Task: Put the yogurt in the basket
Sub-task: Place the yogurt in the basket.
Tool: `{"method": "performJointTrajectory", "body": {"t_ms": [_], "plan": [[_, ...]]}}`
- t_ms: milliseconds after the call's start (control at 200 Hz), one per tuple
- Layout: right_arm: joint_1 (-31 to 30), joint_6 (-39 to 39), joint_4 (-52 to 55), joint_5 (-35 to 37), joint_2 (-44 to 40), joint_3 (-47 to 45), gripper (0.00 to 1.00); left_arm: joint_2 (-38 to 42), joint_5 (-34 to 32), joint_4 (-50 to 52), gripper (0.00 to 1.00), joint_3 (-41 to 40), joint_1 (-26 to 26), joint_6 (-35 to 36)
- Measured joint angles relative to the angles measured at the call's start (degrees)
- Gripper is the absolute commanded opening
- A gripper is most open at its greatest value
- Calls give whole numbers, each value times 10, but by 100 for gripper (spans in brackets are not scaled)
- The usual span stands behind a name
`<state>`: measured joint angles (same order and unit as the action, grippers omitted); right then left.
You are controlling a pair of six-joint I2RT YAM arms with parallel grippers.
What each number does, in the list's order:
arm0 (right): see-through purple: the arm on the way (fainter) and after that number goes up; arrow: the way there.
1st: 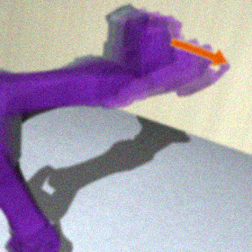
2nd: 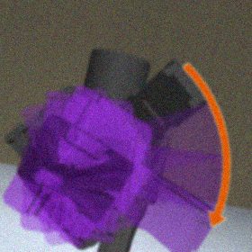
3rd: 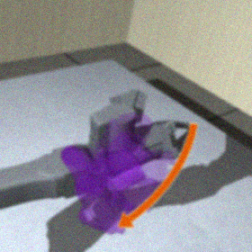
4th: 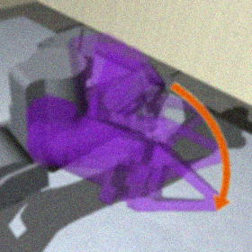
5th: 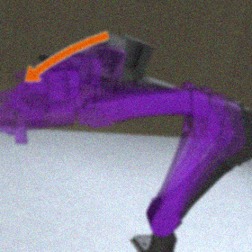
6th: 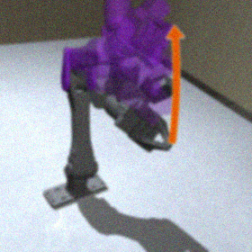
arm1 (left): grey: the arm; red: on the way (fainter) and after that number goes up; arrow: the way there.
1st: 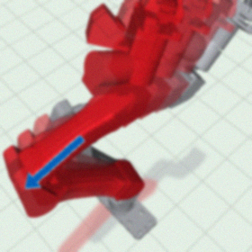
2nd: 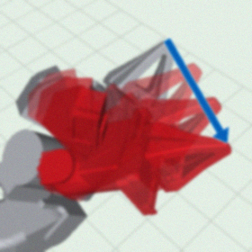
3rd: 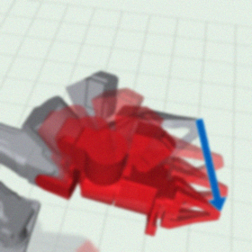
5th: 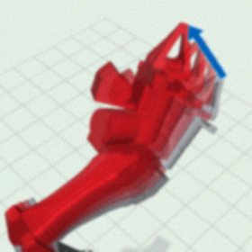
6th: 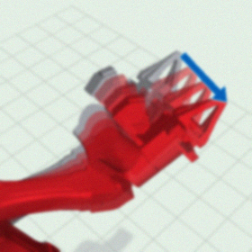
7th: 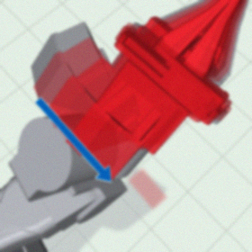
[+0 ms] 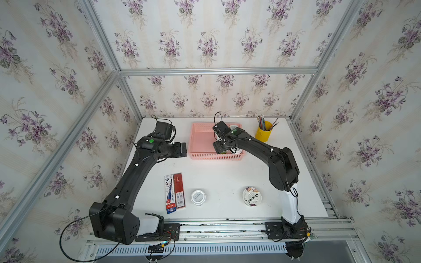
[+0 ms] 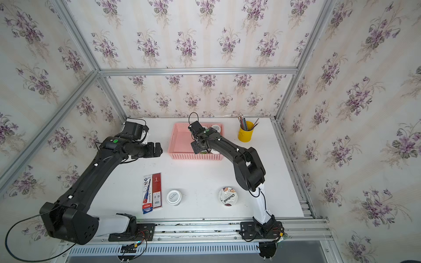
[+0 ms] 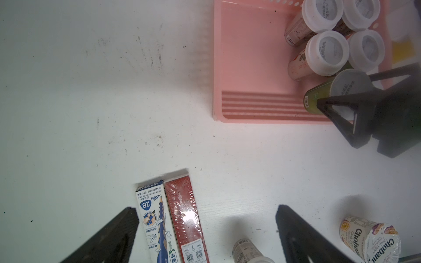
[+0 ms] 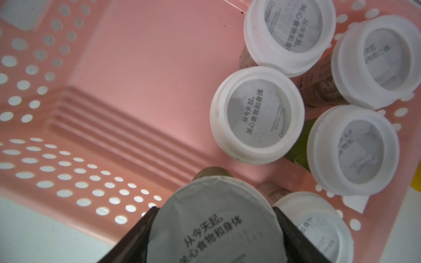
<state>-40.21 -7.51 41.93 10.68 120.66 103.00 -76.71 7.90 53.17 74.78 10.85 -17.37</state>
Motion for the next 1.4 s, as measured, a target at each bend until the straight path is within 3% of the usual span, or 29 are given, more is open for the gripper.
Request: {"method": "performJointTrajectory", "body": {"t_ms": [1404], "plan": [[12, 2, -25, -2, 20, -19, 81, -10, -7, 0, 99, 3, 0, 0]]}}
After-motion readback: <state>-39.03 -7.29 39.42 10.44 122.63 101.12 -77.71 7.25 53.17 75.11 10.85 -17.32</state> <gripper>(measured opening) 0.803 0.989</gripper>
